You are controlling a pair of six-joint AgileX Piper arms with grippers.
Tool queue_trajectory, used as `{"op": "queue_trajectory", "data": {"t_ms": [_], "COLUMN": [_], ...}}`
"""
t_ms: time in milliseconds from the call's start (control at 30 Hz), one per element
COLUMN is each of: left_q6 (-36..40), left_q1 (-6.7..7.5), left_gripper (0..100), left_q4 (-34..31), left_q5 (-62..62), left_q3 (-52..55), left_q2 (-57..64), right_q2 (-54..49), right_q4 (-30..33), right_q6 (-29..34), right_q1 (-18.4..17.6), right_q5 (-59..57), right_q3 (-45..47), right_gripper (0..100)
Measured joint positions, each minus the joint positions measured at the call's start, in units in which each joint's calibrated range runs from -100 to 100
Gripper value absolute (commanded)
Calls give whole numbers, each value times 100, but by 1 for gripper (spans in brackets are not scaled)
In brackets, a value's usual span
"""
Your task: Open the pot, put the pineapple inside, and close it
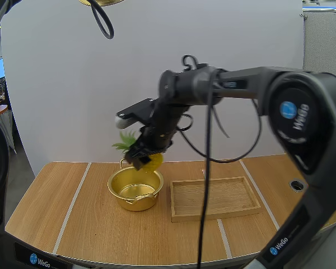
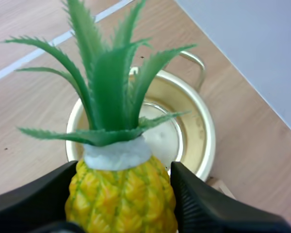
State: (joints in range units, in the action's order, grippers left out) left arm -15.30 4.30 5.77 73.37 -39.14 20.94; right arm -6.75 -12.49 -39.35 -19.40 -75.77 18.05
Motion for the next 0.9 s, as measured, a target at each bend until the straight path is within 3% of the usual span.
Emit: {"op": "queue_trajectory", "data": {"t_ms": [900], "left_q6": [0], "left_q1": [0], "left_gripper": [0], "left_q4": [0], "left_q5": [0], "left_q3": [0], "left_q2": [0], "right_q2": [1656], "right_q4": [427], "right_q6": [131], "right_q1": [-36], "right_q5": [487], "right_q3": [-269], "right_gripper": [0]}}
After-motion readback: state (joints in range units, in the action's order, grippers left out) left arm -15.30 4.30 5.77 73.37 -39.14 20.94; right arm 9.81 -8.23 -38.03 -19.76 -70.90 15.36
